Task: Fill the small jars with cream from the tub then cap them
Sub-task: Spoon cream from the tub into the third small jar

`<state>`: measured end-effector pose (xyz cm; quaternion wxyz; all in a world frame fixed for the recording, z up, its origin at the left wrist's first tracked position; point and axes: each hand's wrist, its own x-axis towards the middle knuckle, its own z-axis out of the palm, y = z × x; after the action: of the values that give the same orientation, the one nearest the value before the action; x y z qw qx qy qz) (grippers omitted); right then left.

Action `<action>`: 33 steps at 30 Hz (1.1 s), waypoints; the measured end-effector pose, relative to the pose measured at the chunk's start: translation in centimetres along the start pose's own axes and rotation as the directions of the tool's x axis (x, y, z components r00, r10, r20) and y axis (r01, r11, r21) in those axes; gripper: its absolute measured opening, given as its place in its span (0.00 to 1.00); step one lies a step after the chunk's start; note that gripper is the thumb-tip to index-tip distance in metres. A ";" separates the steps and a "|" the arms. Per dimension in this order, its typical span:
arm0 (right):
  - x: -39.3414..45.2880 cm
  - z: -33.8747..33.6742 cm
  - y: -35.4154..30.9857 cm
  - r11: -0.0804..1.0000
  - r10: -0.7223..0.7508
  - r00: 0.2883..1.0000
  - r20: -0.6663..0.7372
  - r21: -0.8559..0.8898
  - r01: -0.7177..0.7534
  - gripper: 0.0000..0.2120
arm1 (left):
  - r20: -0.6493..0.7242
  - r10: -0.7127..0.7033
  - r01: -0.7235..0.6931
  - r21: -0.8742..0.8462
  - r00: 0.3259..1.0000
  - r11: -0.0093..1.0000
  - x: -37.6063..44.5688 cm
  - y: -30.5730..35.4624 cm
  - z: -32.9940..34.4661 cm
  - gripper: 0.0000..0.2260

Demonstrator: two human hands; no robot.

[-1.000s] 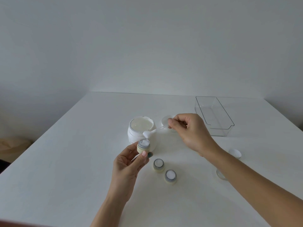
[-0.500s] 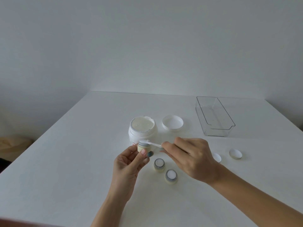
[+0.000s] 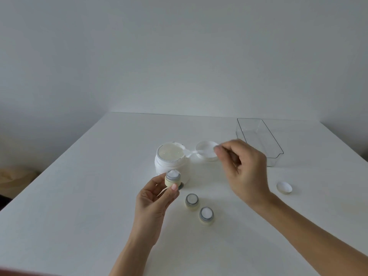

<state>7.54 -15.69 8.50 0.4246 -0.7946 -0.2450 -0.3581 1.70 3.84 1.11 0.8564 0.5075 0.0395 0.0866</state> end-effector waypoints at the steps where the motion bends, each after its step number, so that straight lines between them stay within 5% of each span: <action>1: 0.7 0.7 0.2 0.991 0.129 0.991 0.028 0.037 -0.130 0.13 | -0.001 0.007 -0.007 0.005 1.000 1.000 0.0 0.0 0.0 0.11; 5: 3.0 4.3 1.3 0.827 0.547 0.802 0.240 -0.001 -0.563 0.16 | -0.004 0.018 -0.017 0.022 1.000 1.000 -0.2 0.2 0.3 0.11; 8: 3.9 5.9 1.9 0.683 0.697 0.624 0.353 -0.061 -0.728 0.15 | -0.001 0.019 -0.019 0.027 1.000 0.999 -0.3 0.3 0.4 0.11; 14: 5.6 3.6 2.6 0.682 0.714 0.610 0.343 -0.145 -0.717 0.15 | 0.026 0.021 -0.021 0.026 0.999 0.999 0.0 0.3 0.1 0.12; 17: 5.9 2.3 3.2 0.721 0.676 0.665 0.319 -0.098 -0.686 0.18 | 0.039 0.029 -0.030 0.022 0.999 0.999 0.0 0.2 0.1 0.15; 21: 5.6 2.6 2.5 0.898 0.435 0.882 0.181 -0.011 -0.440 0.15 | 0.041 0.029 -0.030 0.023 0.999 0.999 0.0 0.1 0.0 0.15; 24: 4.5 3.8 1.4 0.995 0.048 0.978 0.205 -0.098 -0.028 0.11 | 0.045 0.023 -0.023 0.018 0.999 1.000 0.0 0.1 0.0 0.15; 26: 3.9 3.9 1.0 0.890 -0.293 0.892 0.343 -0.242 0.386 0.05 | 0.046 0.017 -0.018 0.016 0.999 1.000 0.0 0.1 0.0 0.15; 28: 3.5 3.6 1.3 0.676 -0.507 0.722 0.471 -0.303 0.672 0.08 | 0.039 0.011 -0.011 0.006 0.999 1.000 0.0 0.1 -0.1 0.13; 33: 4.1 1.2 2.2 0.473 -0.656 0.571 0.494 -0.321 0.821 0.09 | 0.023 0.006 -0.006 0.001 1.000 1.000 0.1 0.0 -0.1 0.11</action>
<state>12.06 -15.51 10.13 -0.0493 -0.7329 -0.5229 -0.4324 1.82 3.99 1.03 0.8564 0.5088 0.0280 0.0831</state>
